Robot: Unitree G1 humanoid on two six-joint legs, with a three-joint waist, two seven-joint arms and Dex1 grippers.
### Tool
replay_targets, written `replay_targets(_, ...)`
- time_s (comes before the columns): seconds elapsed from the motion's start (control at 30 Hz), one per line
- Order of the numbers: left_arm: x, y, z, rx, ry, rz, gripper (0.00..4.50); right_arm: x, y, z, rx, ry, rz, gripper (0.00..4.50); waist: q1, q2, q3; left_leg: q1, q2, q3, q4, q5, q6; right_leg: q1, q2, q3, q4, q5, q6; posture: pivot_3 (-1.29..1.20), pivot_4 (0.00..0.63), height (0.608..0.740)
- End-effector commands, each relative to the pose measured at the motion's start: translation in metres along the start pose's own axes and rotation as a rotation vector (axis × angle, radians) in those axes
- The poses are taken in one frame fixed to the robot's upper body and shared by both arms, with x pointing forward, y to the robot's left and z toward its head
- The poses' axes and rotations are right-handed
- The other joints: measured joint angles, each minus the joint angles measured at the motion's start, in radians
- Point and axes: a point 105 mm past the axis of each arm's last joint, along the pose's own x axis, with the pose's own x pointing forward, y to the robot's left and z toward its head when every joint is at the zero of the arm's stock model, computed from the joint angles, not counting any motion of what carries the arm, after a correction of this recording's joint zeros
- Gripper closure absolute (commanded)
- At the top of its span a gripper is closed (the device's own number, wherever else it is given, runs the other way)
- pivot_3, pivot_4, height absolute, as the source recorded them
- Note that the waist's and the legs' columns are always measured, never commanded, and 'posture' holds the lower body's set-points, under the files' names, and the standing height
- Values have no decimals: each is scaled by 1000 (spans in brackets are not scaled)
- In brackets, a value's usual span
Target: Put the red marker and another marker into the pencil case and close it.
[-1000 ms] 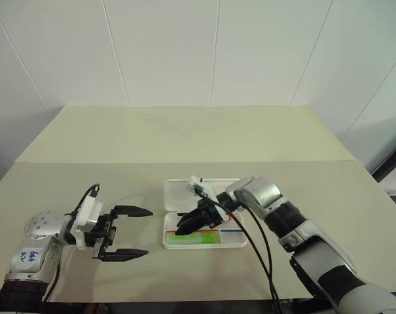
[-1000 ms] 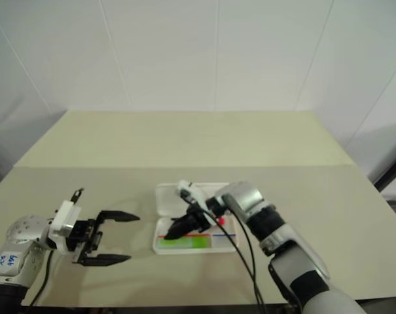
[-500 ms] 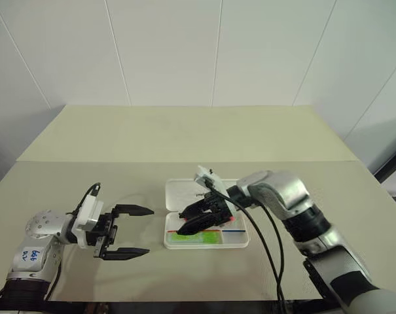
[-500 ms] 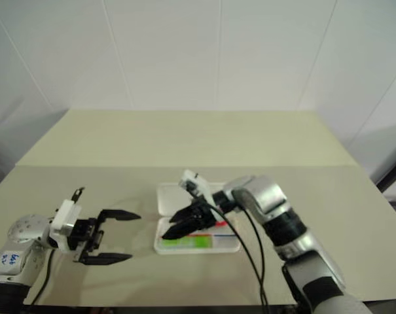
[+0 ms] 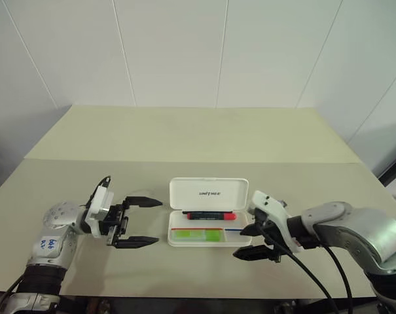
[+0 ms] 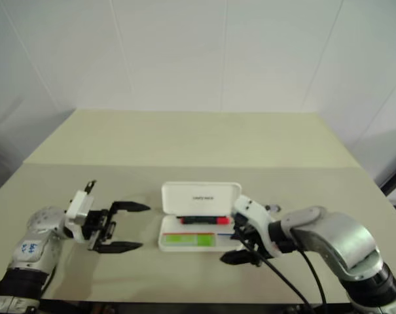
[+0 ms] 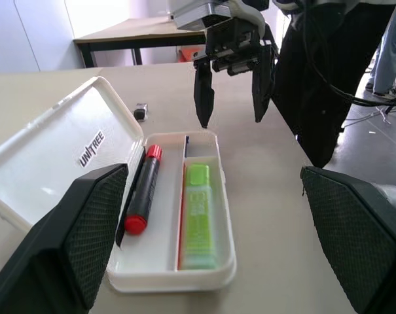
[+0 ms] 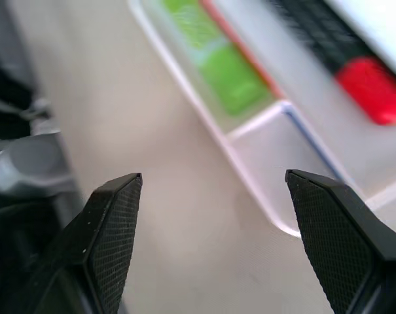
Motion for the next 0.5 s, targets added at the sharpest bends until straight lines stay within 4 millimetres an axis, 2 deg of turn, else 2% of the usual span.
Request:
replay_targets(0.03,3,-4,2,25,-10,-107,0,-20,-22,4,-19,-53,-202,41,2,0,0,0,0,0,0,0,0,0,0,0,0,0,0,0,150,740)
replay_targets(0.33,8,4,1,21,-15,-133,0,-58,-72,-9,35,-121,-553,41,3,0,0,-1,-1,0,0,0,0,0,-1,0,-1,1,1,0,150,740)
replay_targets(0.5,12,8,0,21,-20,-142,0,-66,-95,-27,4,-85,-591,41,2,0,0,0,-1,1,0,0,1,0,0,1,0,1,1,0,150,740)
